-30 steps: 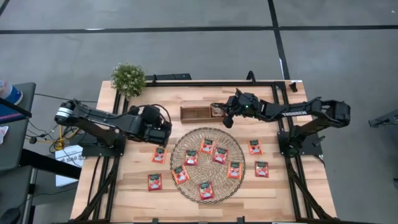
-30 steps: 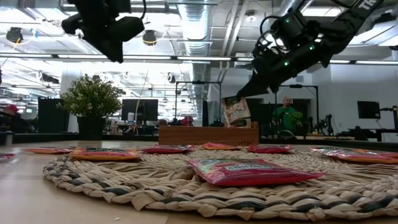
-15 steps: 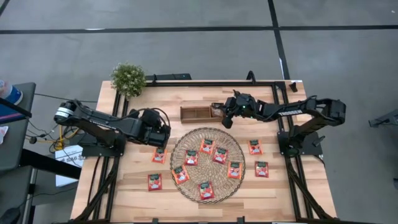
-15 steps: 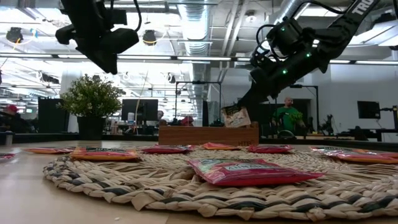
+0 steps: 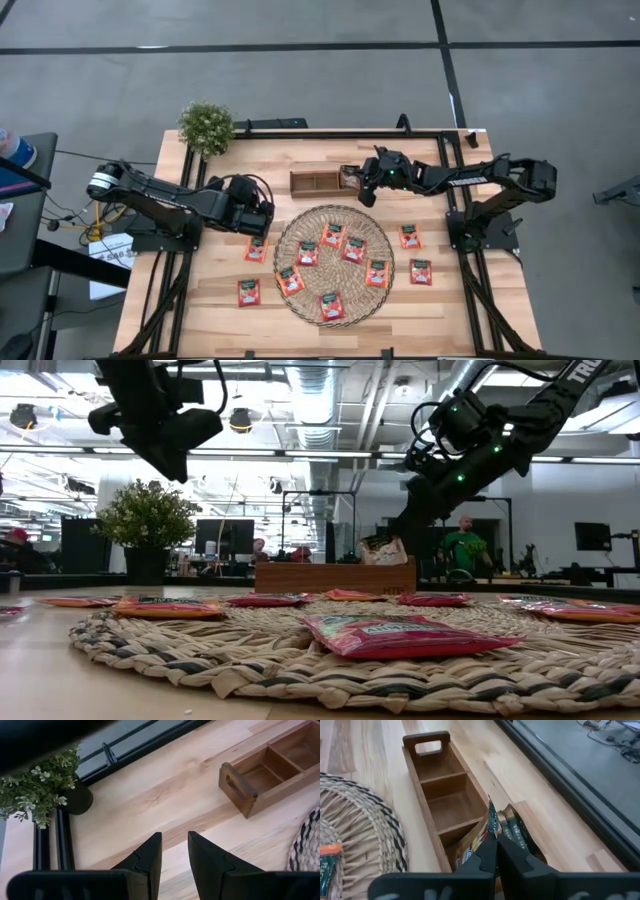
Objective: Pick & Place Tea
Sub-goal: Put the gold tea bag into the wooden organizer, then put the orange tea bag into the wooden organizer
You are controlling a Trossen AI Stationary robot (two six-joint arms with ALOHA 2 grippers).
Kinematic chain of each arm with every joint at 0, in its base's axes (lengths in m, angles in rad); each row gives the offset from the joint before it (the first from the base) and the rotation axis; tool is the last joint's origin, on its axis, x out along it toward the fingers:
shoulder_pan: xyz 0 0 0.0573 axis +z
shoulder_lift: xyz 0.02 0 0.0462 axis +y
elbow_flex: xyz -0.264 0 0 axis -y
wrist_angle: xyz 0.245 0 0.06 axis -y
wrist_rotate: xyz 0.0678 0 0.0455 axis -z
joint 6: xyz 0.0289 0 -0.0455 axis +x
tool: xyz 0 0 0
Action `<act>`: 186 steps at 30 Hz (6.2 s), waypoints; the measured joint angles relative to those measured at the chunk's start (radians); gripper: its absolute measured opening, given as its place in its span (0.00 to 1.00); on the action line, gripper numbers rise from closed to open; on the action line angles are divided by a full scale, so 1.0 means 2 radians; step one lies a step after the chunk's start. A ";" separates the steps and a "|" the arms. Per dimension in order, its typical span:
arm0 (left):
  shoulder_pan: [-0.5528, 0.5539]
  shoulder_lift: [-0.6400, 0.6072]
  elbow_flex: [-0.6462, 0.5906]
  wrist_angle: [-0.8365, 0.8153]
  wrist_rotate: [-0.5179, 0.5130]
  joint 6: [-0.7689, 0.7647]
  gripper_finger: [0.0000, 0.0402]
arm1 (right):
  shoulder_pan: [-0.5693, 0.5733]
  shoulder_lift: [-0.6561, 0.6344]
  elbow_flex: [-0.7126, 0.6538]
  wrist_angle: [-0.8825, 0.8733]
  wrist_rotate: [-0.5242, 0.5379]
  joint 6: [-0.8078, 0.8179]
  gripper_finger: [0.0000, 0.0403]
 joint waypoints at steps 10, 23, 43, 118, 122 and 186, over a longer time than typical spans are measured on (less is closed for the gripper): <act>0.000 0.000 0.000 0.016 0.000 0.001 0.22 | -0.001 0.000 0.000 0.003 0.000 -0.010 0.00; 0.000 0.000 0.000 0.036 0.003 0.017 0.22 | -0.002 0.000 0.000 0.014 -0.001 -0.043 0.00; 0.000 0.000 0.000 0.036 0.009 0.017 0.22 | -0.035 -0.001 0.000 0.015 0.000 -0.049 0.24; -0.074 0.000 -0.039 0.123 0.071 0.019 0.22 | 0.134 -0.008 0.003 -0.555 -0.066 0.214 0.32; -0.074 0.000 -0.040 0.123 0.071 0.027 0.22 | 0.134 -0.028 0.000 -0.548 -0.065 0.214 0.20; -0.074 0.000 -0.040 0.112 0.019 0.026 0.22 | 0.082 0.289 0.487 -0.487 0.255 -0.175 0.00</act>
